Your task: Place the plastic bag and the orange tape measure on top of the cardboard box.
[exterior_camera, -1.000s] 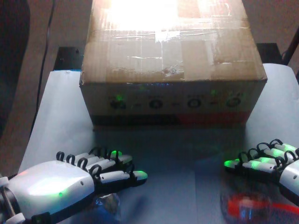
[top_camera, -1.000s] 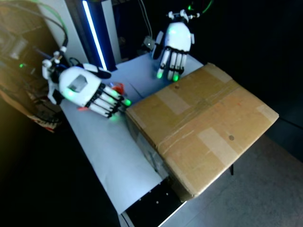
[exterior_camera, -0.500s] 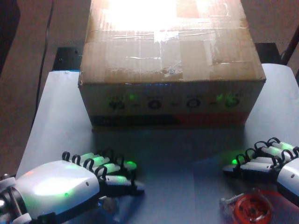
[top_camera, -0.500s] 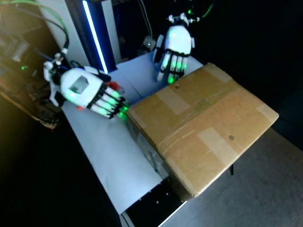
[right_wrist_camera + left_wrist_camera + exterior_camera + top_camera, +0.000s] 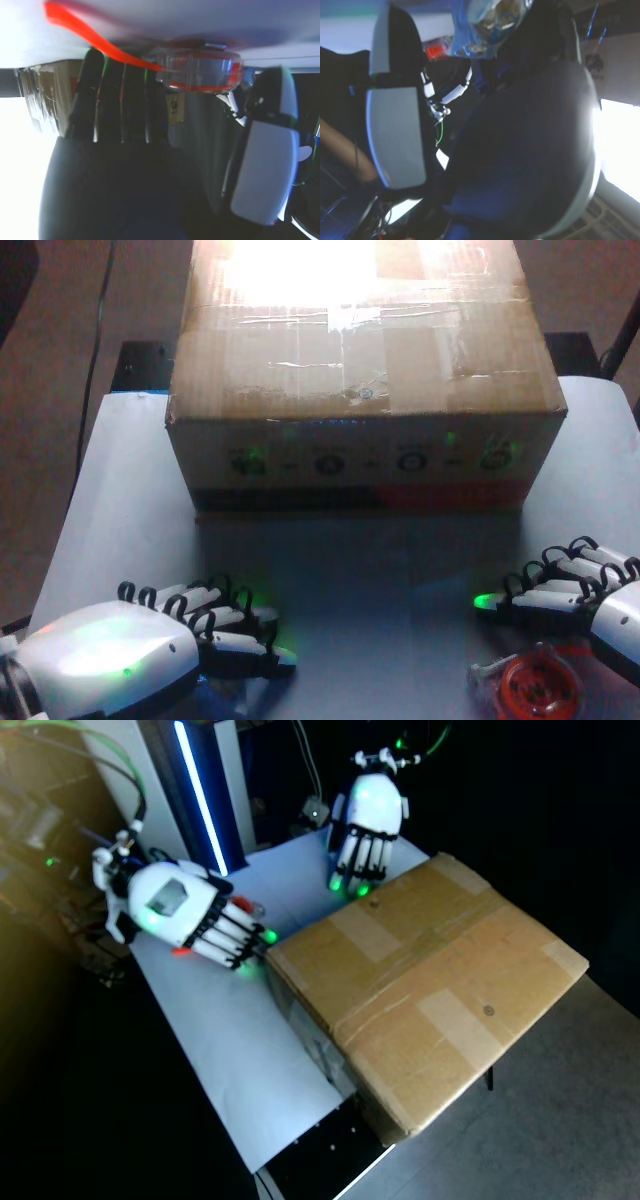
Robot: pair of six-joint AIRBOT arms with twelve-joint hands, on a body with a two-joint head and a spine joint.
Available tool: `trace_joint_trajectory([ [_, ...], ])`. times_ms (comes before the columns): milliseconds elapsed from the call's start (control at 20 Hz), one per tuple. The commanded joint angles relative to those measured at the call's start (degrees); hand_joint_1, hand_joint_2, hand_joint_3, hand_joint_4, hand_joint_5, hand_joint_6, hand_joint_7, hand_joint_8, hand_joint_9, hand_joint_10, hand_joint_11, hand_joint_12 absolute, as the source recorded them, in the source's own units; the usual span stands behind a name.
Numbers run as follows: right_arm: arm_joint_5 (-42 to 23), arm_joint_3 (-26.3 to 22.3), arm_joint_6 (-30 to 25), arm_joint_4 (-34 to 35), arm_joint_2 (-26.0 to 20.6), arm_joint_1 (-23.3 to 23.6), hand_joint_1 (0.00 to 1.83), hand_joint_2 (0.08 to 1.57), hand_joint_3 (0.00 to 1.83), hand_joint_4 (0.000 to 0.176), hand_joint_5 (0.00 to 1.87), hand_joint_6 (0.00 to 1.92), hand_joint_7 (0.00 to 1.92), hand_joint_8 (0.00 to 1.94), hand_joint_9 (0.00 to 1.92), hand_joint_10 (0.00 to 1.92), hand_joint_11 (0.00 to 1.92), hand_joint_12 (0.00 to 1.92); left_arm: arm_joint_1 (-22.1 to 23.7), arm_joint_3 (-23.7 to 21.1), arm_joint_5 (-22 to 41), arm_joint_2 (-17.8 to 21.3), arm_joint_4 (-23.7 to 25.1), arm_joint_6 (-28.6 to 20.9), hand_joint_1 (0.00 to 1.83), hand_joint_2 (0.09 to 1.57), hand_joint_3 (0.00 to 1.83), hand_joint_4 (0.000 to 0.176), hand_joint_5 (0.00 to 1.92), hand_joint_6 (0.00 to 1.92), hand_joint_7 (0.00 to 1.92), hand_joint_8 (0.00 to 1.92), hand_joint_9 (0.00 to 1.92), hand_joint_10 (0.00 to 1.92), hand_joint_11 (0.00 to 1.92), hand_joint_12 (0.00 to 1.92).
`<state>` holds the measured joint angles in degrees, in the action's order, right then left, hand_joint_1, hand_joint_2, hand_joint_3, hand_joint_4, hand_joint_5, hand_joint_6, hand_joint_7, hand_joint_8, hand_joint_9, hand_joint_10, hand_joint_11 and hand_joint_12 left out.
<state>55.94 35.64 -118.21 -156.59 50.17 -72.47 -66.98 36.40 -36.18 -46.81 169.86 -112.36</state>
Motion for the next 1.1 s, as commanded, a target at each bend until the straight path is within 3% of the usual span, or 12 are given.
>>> trace_joint_trajectory([
  [0, 0.2, -0.2, -0.3, -1.1, 0.4, 0.1, 0.87, 0.86, 0.03, 0.0, 0.58, 0.06, 0.54, 0.05, 0.26, 0.72, 0.0, 1.43, -0.8, -0.2, 1.7, -0.3, 0.1, -0.1, 1.01, 1.18, 0.0, 0.018, 0.62, 0.03, 0.25, 0.1, 0.0, 0.95, 0.0, 1.92],
  [250, -0.9, -0.3, 5.8, 1.5, 0.4, 0.1, 1.18, 0.89, 0.0, 0.0, 0.79, 0.04, 0.68, 0.13, 0.31, 1.08, 0.14, 1.65, -1.0, 0.2, 2.2, -0.6, -0.2, 0.0, 1.09, 1.17, 0.0, 0.0, 0.77, 0.07, 0.08, 0.93, 0.05, 1.46, 0.33, 1.82],
  [300, -1.0, -0.3, 6.1, 1.8, 0.4, 0.1, 1.22, 0.89, 0.0, 0.0, 0.84, 0.05, 0.71, 0.17, 0.34, 1.17, 0.2, 1.65, -1.0, 0.3, 2.2, -0.8, -0.2, 0.0, 1.07, 1.22, 0.04, 0.0, 0.73, 1.1, 0.08, 0.97, 0.07, 1.52, 0.36, 1.8],
  [350, -1.0, -0.2, 6.8, 2.3, 0.5, 0.1, 1.31, 0.96, 0.0, 0.0, 0.96, 0.04, 0.71, 0.53, 0.44, 1.31, 0.33, 1.67, -1.0, 0.5, 2.2, -1.1, -0.2, 0.0, 1.06, 1.29, 0.01, 0.0, 0.65, 1.45, 0.12, 0.96, 0.15, 1.62, 0.43, 1.88],
  [400, -1.0, -0.2, 7.8, 2.7, 0.6, 0.1, 1.31, 0.96, 0.0, 0.0, 0.96, 0.04, 0.71, 0.53, 0.44, 1.31, 0.33, 1.67, -1.0, 0.6, 2.2, -1.3, -0.3, 0.0, 1.06, 1.29, 0.01, 0.0, 0.65, 1.45, 0.12, 0.96, 0.15, 1.62, 0.43, 1.88],
  [450, -1.1, -0.2, 8.8, 3.3, 0.8, 0.1, 1.23, 1.16, 0.0, 0.0, 1.02, 0.73, 0.69, 1.41, 0.6, 1.49, 0.57, 1.75, -1.1, 0.8, 2.2, -1.6, -0.4, 0.0, 1.09, 1.25, 0.0, 0.0, 0.72, 1.35, 0.26, 0.89, 0.29, 1.66, 0.58, 1.88],
  [500, -1.1, -0.1, 9.1, 3.4, 0.8, 0.1, 1.22, 1.21, 0.0, 0.0, 0.95, 0.81, 0.66, 1.63, 0.64, 1.71, 0.73, 1.89, -1.1, 1.1, 2.3, -1.8, -0.5, 0.0, 1.09, 1.25, 0.0, 0.0, 0.73, 1.34, 0.28, 0.89, 0.31, 1.66, 0.59, 1.89],
  [550, -1.1, 0.0, 9.1, 3.5, 0.9, 0.1, 1.22, 1.23, 0.0, 0.0, 0.89, 0.88, 0.66, 1.72, 0.85, 1.91, 1.05, 1.92, -1.2, 1.4, 2.3, -2.0, -1.0, 0.3, 1.14, 1.29, 0.0, 0.0, 0.78, 1.37, 0.47, 1.46, 0.47, 1.6, 0.56, 1.84],
  [650, -1.1, 0.2, 9.1, 3.5, 1.0, 0.1, 1.19, 1.1, 0.0, 0.0, 1.03, 0.91, 0.86, 1.92, 1.09, 1.92, 1.27, 1.92, -1.2, 1.7, 2.1, -2.4, -2.9, 2.7, 1.16, 1.27, 0.0, 0.0, 0.82, 1.31, 0.58, 1.53, 0.62, 1.48, 0.6, 1.77],
  [800, -1.1, 0.2, 9.1, 3.5, 1.0, 0.3, 1.19, 1.08, 0.0, 0.0, 1.05, 0.89, 0.9, 1.88, 1.13, 1.92, 1.26, 1.92, -1.2, 2.6, 1.0, -3.4, -4.2, 3.3, 1.08, 1.3, 0.0, 0.0, 0.67, 1.43, 0.87, 1.41, 0.77, 1.53, 0.65, 1.83],
  [950, -1.0, 0.2, 9.1, 3.5, 0.9, 1.0, 1.24, 1.19, 0.0, 0.0, 0.95, 0.78, 0.76, 1.61, 1.03, 1.84, 1.1, 1.92, -1.1, 3.6, -0.8, -3.9, -4.8, 3.3, 1.22, 1.23, 0.0, 0.0, 0.78, 1.07, 0.81, 1.54, 0.9, 1.61, 0.89, 1.85],
  [1050, -0.8, 0.2, 9.1, 3.2, 0.9, 1.5, 1.25, 1.18, 0.0, 0.0, 0.99, 0.72, 0.79, 1.56, 1.0, 1.67, 1.04, 1.82, -1.0, 4.0, -2.1, -4.1, -5.1, 3.3, 1.22, 1.22, 0.0, 0.0, 0.75, 1.14, 0.85, 1.44, 0.89, 1.38, 0.84, 1.71],
])
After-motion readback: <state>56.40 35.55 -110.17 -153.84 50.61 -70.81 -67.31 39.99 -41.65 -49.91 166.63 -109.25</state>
